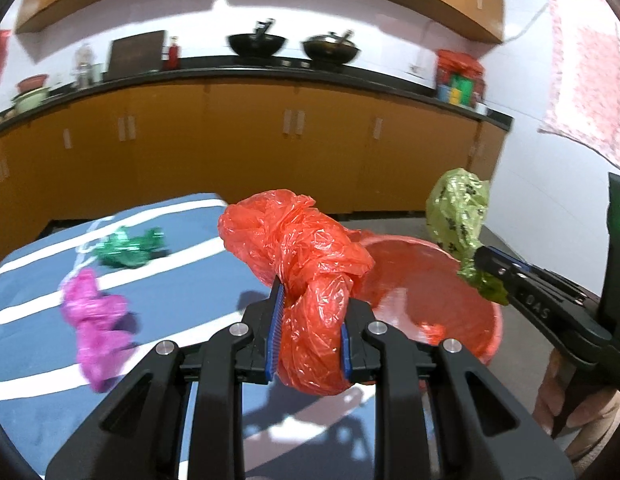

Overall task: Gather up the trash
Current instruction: 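Carry the red bag with the left tool while the right tool carries the green bag to the basket, then open the left tool over the basket while the right tool releases the green bag there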

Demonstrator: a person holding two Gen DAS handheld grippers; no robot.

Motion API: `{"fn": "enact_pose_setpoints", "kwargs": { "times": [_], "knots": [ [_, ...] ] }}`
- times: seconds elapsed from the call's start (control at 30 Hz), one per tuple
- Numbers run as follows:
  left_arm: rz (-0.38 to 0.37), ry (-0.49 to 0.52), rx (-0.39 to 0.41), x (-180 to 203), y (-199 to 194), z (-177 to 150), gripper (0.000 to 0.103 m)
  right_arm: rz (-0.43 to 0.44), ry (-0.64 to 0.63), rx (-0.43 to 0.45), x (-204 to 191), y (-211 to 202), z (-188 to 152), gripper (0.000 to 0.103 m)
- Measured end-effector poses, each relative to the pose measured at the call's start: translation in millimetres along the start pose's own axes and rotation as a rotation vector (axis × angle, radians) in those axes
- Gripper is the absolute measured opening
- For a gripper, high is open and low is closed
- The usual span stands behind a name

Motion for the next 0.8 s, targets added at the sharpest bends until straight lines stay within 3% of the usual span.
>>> {"fn": "enact_pose_setpoints", "kwargs": {
  "times": [0.3, 0.67, 0.8],
  "knots": [
    [-0.089, 0.041, -0.067, 47.8, 56.1, -5.4, 0.023, -0.047, 0.037, -0.035, 45.8, 29.8, -7.7, 0.010],
    [-0.125, 0.044, -0.130, 63.1, 92.2, -13.5, 0.023, -0.034, 0.064, -0.056, 62.0, 55.4, -9.0, 0.010],
    [-0.129, 0.039, -0.146, 69.8, 101.3, -12.4, 0.033, -0.020, 0.075, -0.062, 63.3, 58.0, -10.5, 0.017]
  ]
}}
Point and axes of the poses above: each gripper's, at about its wrist camera, not at the fingertips, and y roughly the way its jaws point, x to its right, z to its top, the point moved 6 cm from there along y, roughly the way its jaws point, and after that the axes turned 13 degrees about -z, right-handed, at the moved point
